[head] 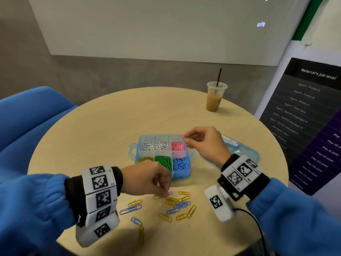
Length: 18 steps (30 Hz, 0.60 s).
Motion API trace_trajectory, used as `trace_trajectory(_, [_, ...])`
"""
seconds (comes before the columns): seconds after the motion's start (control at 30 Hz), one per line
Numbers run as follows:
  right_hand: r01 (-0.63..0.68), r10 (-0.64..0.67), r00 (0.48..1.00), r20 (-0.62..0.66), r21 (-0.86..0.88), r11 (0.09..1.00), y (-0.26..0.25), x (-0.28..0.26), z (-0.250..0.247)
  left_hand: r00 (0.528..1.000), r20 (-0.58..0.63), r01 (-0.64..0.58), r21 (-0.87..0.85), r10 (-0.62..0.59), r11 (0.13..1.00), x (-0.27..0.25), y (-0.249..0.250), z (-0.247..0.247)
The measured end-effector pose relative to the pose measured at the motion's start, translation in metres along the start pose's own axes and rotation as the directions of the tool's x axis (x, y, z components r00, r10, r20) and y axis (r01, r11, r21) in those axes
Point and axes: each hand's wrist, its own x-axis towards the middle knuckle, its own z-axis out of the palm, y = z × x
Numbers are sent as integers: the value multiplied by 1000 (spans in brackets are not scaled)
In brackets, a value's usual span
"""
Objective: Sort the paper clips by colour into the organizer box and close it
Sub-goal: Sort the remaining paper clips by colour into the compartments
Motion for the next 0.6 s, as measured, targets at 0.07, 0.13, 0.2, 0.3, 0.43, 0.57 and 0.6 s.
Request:
trace_trajectory(0.07, [-42, 43, 999, 10, -40, 998, 3, 12, 4, 999, -48, 12, -25, -14, 1000, 7, 2, -13])
trace_trajectory(0.13, [-76, 78, 996, 35, -51, 996, 5, 18, 4, 995, -79, 50, -103, -59, 993, 14, 2, -28])
trace_trajectory(0.2, [-81, 80, 995, 54, 6, 997, 4, 15, 1, 991, -62, 101, -203, -116, 974, 21, 2, -41])
trace_trajectory(0.3, [-108, 92, 987, 131, 126, 986, -1, 0, -6, 990, -23, 127, -313, -141, 941, 27, 1, -51])
trace_trajectory(0.43, [-213, 135, 945, 298, 250, 945, -8, -26, -11, 983, -12, 148, -527, -181, 837, 33, -2, -48])
trace_trajectory(0.57, [-282, 161, 919, 359, 316, 906, -13, -38, 0, 971, -67, 118, -696, -228, 709, 42, 1, -43])
trace_trajectory(0.6, [-274, 158, 928, 338, 332, 903, -14, -38, 3, 968, -60, 117, -750, -243, 651, 45, 2, -43])
